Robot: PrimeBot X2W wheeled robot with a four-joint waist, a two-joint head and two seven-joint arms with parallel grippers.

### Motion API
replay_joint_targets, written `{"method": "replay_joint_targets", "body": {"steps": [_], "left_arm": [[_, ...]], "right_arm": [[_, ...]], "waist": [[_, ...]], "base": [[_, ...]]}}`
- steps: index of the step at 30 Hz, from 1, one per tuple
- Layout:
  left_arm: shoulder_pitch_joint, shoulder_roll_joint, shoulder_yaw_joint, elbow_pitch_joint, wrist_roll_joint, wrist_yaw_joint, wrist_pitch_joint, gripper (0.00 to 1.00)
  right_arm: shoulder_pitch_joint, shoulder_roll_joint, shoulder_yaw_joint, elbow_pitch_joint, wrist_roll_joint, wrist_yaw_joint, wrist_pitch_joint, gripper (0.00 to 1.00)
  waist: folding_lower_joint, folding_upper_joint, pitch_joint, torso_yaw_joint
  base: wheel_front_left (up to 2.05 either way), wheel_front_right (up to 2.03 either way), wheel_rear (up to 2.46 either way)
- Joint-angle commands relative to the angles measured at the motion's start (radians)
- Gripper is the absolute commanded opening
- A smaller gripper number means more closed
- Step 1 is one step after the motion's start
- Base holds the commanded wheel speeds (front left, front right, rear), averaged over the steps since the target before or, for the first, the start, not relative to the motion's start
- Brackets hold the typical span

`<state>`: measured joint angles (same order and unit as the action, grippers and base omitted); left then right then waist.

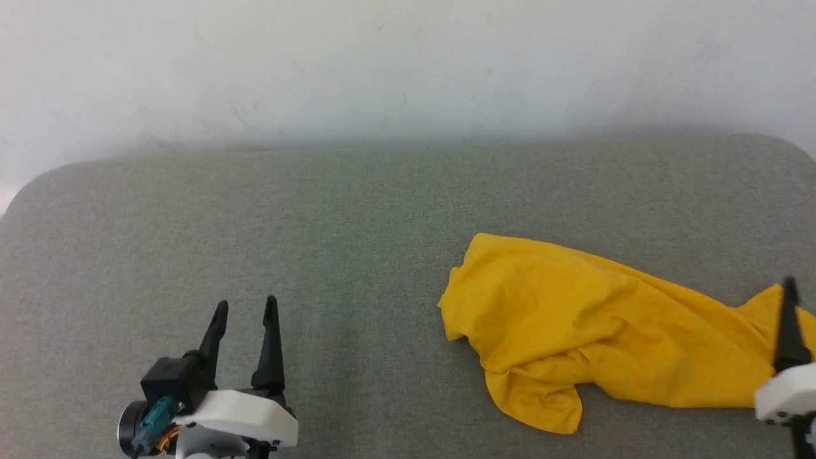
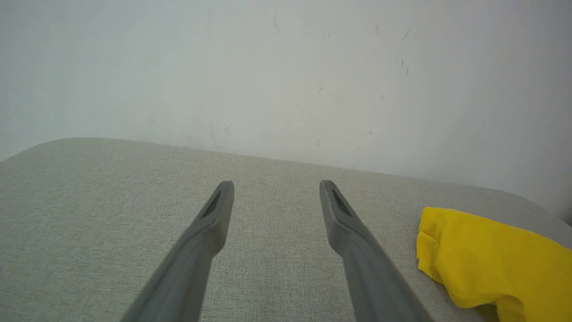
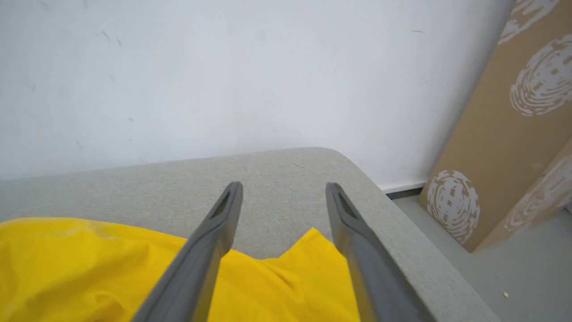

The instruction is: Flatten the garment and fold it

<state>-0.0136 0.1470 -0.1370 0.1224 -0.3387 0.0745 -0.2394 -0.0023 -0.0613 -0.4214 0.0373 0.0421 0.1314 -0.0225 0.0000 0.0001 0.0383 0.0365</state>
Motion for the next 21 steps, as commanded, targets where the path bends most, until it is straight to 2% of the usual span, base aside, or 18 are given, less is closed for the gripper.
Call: {"method": "replay_joint_targets", "body": {"steps": [1, 10, 16, 21], "left_arm": [[0.016, 0.007, -0.001, -0.003, 0.0, 0.009, 0.003, 1.0], [0.044, 0.012, -0.007, -0.003, -0.003, 0.021, 0.014, 1.0], [0.062, 0.012, -0.007, -0.003, -0.011, 0.028, 0.017, 1.0], [0.065, 0.008, -0.01, -0.005, -0.014, 0.033, 0.016, 1.0]], "right_arm": [[0.006, 0.007, 0.048, -0.036, -0.011, -0.001, -0.013, 1.0], [0.103, 0.011, 0.29, -0.153, 0.027, -0.001, -0.014, 1.0], [0.163, 0.011, 0.341, -0.212, 0.055, -0.001, 0.01, 1.0], [0.171, 0.011, 0.371, -0.199, 0.043, -0.001, 0.054, 1.0]], "waist": [[0.0, -0.0001, -0.013, -0.002], [0.0, -0.0001, -0.038, 0.006], [0.0, -0.0001, -0.044, 0.01], [0.0, -0.0001, -0.041, 0.012]], "base": [[0.0, 0.0, 0.0], [0.0, 0.0, 0.0], [0.0, 0.0, 0.0], [0.0, 0.0, 0.0]]}}
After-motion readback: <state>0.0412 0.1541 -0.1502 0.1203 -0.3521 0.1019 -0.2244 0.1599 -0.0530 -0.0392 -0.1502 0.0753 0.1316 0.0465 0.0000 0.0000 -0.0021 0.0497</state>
